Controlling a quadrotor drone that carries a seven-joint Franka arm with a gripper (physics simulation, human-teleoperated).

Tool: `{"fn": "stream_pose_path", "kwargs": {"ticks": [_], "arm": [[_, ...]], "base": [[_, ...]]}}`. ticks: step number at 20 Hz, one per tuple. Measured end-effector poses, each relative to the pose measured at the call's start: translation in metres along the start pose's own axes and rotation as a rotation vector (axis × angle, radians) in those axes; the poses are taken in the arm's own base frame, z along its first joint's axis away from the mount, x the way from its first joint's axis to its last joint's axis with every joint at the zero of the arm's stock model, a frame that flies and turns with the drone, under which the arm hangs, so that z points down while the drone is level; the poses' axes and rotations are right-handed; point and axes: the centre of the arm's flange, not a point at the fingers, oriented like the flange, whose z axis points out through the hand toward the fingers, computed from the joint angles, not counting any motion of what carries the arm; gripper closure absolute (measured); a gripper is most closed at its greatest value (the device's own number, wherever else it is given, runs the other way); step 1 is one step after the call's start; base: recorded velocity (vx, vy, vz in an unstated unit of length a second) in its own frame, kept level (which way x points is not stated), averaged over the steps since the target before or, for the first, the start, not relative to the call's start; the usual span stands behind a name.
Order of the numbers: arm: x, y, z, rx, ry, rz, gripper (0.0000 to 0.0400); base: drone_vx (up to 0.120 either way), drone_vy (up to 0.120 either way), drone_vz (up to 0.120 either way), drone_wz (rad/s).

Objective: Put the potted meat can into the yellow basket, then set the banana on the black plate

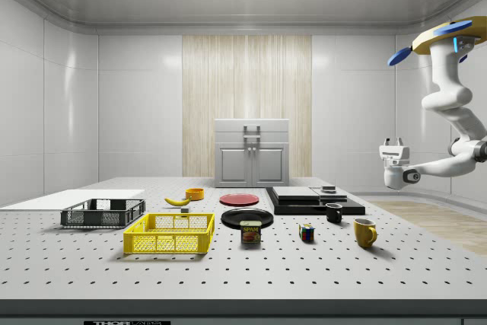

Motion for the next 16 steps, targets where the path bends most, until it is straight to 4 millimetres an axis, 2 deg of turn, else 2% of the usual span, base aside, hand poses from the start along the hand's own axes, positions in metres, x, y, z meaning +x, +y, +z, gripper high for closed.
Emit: {"fn": "stream_pose_path", "kwargs": {"ticks": [6, 16], "arm": [[0.001, -0.001, -0.014, 0.003, 0.003, 0.000, 0.0000], [0.001, -0.001, -0.018, 0.008, 0.009, 0.000, 0.0000]], "base": [[0.120, 0.120, 0.000, 0.000], [0.120, 0.120, 0.000, 0.000]]}}
